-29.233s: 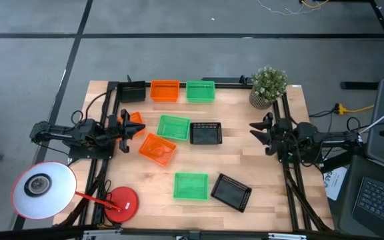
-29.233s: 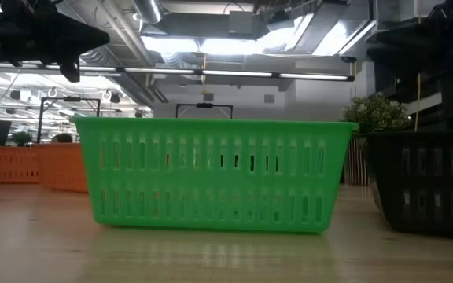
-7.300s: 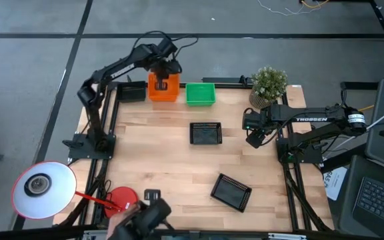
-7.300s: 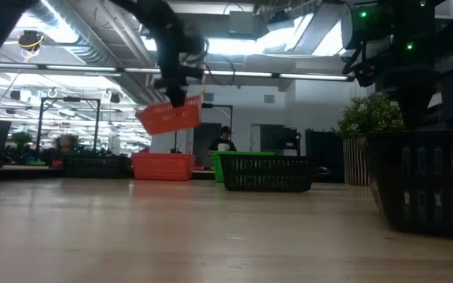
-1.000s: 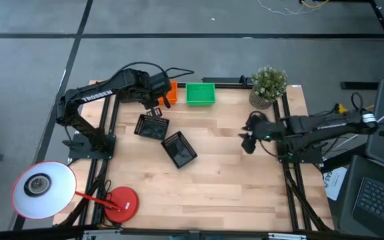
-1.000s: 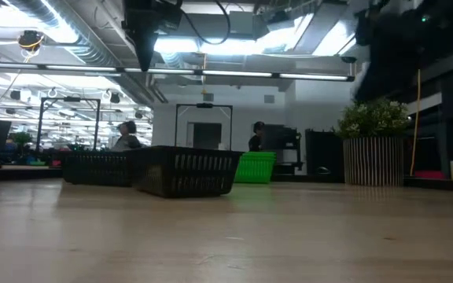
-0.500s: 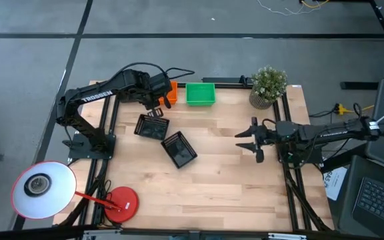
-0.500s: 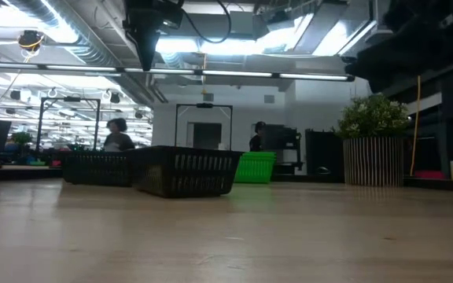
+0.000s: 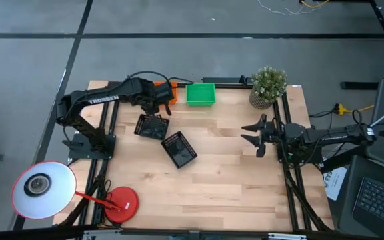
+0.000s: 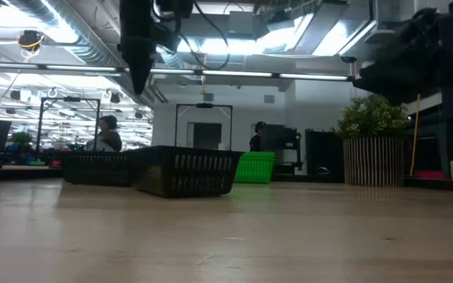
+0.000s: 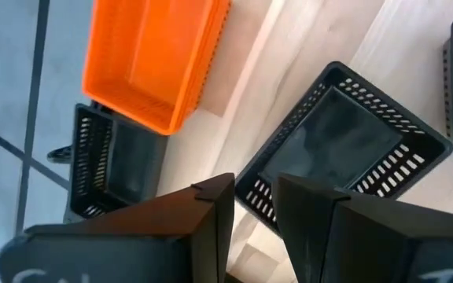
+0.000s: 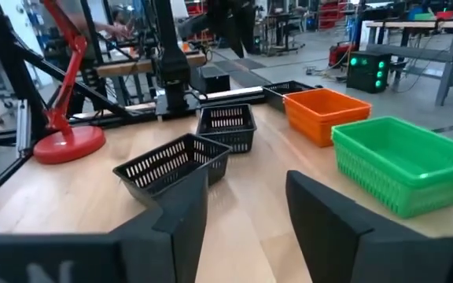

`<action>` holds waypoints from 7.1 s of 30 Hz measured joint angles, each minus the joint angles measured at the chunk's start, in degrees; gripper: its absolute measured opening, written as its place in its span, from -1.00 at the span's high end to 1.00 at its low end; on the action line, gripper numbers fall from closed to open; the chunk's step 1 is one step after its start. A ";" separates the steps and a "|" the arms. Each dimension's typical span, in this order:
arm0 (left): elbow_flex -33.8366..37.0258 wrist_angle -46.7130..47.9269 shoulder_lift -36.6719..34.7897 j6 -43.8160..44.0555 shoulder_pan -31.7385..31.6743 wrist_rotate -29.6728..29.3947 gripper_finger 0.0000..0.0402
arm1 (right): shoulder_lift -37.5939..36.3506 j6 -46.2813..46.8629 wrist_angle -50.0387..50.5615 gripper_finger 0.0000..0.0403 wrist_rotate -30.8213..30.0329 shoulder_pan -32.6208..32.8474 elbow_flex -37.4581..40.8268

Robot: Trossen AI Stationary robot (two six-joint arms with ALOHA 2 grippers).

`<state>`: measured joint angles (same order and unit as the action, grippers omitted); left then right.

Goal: Stack baskets by color
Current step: Stack the middle black bin on top of the top black bin, then stack the bottom black bin on top of the top black bin

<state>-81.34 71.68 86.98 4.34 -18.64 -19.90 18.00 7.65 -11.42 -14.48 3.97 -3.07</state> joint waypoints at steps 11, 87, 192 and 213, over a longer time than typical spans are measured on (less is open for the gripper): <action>7.81 -7.35 0.00 -8.18 2.51 8.00 0.60 | -3.17 4.35 3.91 0.14 0.00 1.61 2.69; 31.89 -30.96 3.50 -6.48 10.77 4.73 0.99 | -3.11 7.30 7.67 0.14 -0.96 3.02 2.60; 17.47 -19.65 2.71 -43.87 -34.23 -1.44 0.41 | -3.15 6.90 7.72 0.14 -0.46 3.02 2.60; 17.47 -13.82 1.95 -17.49 -17.80 5.59 0.40 | -3.15 6.88 7.76 0.14 -0.37 3.04 2.60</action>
<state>-63.88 57.87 88.92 -13.15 -36.44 -14.31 14.85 14.52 -3.66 -14.85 7.00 -0.47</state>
